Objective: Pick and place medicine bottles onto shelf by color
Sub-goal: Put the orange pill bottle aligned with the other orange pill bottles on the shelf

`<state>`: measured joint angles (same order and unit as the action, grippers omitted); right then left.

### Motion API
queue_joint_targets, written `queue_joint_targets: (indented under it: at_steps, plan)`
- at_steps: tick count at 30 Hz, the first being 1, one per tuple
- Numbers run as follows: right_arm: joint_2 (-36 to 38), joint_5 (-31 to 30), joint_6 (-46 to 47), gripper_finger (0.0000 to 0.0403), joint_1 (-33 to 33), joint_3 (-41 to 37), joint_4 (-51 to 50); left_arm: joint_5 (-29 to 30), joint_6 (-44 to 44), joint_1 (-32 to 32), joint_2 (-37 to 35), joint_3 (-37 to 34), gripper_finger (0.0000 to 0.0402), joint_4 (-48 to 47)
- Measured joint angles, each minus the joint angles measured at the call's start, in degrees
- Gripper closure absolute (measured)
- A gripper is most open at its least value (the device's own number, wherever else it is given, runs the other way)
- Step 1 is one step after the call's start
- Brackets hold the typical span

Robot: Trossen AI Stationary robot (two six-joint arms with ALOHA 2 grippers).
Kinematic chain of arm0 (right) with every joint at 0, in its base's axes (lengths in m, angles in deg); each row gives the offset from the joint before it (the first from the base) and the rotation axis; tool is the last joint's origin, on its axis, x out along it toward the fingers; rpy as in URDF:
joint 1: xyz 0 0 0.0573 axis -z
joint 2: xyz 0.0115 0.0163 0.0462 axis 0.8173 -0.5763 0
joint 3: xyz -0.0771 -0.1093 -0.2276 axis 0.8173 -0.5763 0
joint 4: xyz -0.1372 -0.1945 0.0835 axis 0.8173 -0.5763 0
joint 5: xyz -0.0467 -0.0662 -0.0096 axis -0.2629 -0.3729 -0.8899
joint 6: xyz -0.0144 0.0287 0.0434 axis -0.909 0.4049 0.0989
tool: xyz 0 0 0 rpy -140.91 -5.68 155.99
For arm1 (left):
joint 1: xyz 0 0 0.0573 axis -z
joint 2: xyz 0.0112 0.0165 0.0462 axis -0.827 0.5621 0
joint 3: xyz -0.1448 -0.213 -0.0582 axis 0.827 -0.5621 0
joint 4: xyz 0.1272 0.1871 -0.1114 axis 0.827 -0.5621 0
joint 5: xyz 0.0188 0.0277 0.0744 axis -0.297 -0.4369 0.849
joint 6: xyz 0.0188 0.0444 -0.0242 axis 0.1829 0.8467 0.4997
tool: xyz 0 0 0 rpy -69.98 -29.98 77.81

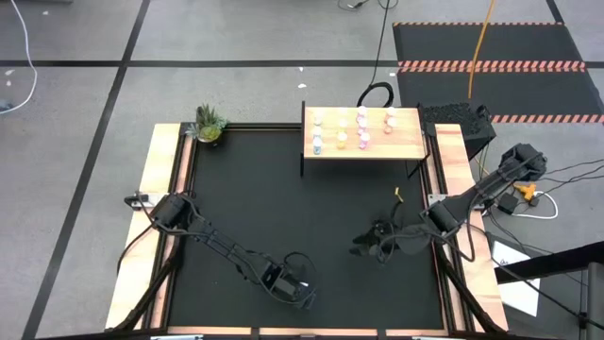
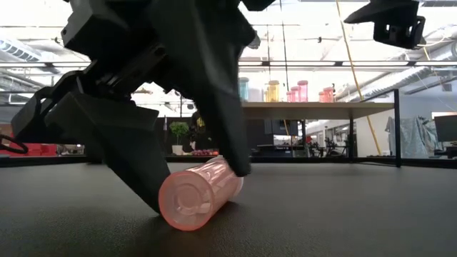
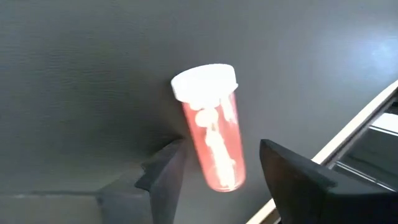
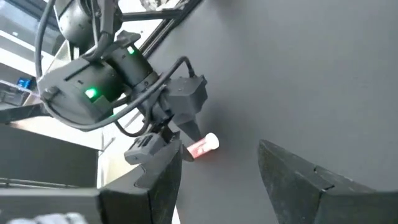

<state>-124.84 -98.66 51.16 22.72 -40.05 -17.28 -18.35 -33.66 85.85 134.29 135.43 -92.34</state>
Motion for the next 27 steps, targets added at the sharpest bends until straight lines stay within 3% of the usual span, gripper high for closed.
queue_joint_targets:
  at_steps: [5, 11, 18, 27]
  plan:
    - [0.0, -1.46, 0.43, 0.0202, -0.71, 0.0, 0.39, 0.1, 1.44, 0.07, 0.9, 0.33, 0.0243, -4.82]
    - [0.0, -1.56, 1.24, 0.0202, -0.71, 0.0, 1.55, -0.54, 5.36, -0.08, 1.92, 0.09, 0.0302, -3.77]
    - [0.0, -3.05, 0.53, 0.0202, -0.67, 0.0, 3.03, -1.62, 10.21, -1.44, 1.86, 0.31, 0.0297, -3.39]
    - [0.31, -6.08, -1.85, 0.0202, -0.49, 0.0, 4.37, 0.58, 24.17, -3.74, 2.0, 2.03, 0.03, -2.84]
